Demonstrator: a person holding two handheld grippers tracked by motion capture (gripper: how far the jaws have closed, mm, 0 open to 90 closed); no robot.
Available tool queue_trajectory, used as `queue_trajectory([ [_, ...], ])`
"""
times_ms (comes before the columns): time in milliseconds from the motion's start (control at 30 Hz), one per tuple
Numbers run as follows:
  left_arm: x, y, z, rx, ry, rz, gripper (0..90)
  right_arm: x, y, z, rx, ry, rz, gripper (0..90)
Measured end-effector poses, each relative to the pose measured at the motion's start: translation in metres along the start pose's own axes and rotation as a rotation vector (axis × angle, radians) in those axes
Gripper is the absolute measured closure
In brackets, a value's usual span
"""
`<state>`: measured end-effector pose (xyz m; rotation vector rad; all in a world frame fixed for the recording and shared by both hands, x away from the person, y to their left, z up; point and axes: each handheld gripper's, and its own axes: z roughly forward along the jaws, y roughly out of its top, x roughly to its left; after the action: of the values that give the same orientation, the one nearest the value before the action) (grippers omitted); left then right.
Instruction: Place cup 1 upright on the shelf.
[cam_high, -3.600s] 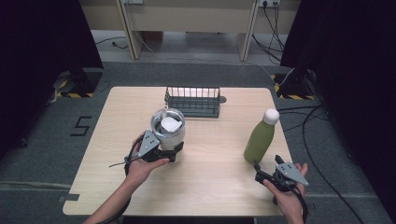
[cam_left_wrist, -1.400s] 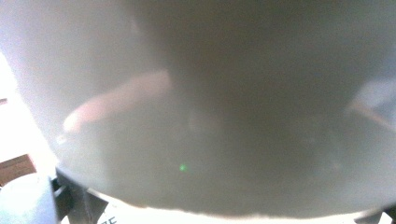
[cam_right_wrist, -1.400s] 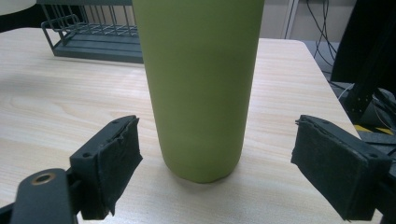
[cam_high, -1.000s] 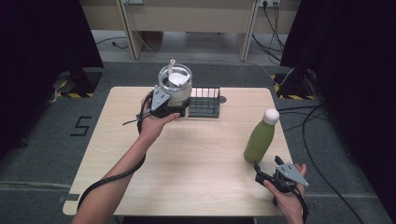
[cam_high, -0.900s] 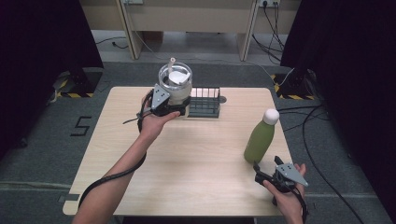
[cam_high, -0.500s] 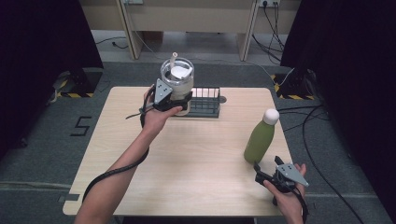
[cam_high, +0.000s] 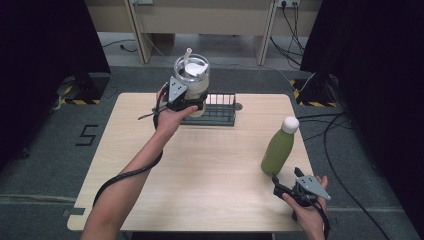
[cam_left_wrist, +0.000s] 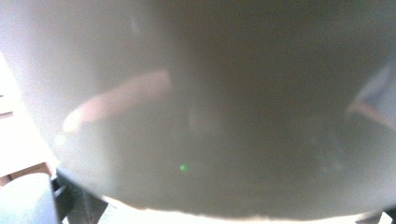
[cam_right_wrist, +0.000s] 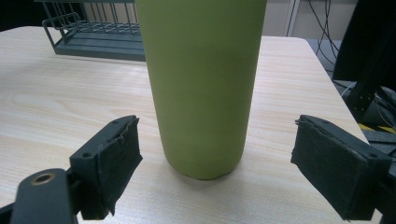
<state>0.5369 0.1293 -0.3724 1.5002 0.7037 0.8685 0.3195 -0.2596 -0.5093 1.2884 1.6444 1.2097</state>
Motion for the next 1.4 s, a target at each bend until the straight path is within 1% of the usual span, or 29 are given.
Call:
queue_trajectory([
  [167, 0.005, 0.0, 0.007, 0.008, 0.02, -0.003, 9.7, -0.001, -0.001, 0.0, 0.002, -0.002, 0.0, 15.0],
  [300, 0.01, 0.001, 0.015, 0.012, 0.037, -0.014, 9.7, -0.002, -0.001, 0.001, 0.004, -0.002, 0.0, 15.0],
  [367, 0.012, 0.001, 0.018, 0.013, 0.044, -0.009, 9.7, -0.002, -0.001, 0.001, 0.005, -0.004, 0.0, 15.0],
  [500, 0.016, 0.0, 0.025, 0.02, 0.059, -0.022, 9.7, -0.003, 0.0, 0.0, 0.0, -0.004, -0.002, 15.0],
  [633, 0.021, -0.001, 0.031, 0.031, 0.073, -0.022, 9.7, -0.003, -0.001, 0.0, 0.003, -0.006, 0.0, 15.0],
  [733, 0.025, -0.001, 0.036, 0.038, 0.091, -0.008, 9.7, -0.003, -0.001, 0.0, 0.002, -0.006, -0.001, 15.0],
  [767, 0.026, -0.001, 0.037, 0.037, 0.097, -0.008, 9.7, -0.003, -0.001, 0.0, 0.002, -0.006, -0.001, 15.0],
  [900, 0.031, -0.004, 0.041, 0.051, 0.1, -0.01, 9.7, -0.003, -0.001, 0.0, 0.005, -0.004, -0.004, 15.0],
  [1000, 0.034, -0.008, 0.045, 0.062, 0.114, -0.018, 9.7, -0.003, -0.001, 0.001, 0.005, -0.003, -0.005, 15.0],
  [1167, 0.036, -0.01, 0.053, 0.073, 0.112, -0.022, 9.7, -0.002, -0.001, 0.001, 0.007, -0.005, -0.008, 15.0],
  [1200, 0.037, -0.011, 0.054, 0.077, 0.119, -0.023, 9.7, -0.002, -0.001, 0.001, 0.007, -0.005, -0.009, 15.0],
  [1333, 0.038, -0.011, 0.061, 0.082, 0.119, -0.033, 9.7, -0.001, -0.001, 0.001, 0.009, 0.001, -0.012, 15.0],
  [1400, 0.038, -0.012, 0.063, 0.09, 0.119, -0.026, 9.7, -0.001, -0.002, 0.001, 0.009, 0.001, -0.013, 15.0],
])
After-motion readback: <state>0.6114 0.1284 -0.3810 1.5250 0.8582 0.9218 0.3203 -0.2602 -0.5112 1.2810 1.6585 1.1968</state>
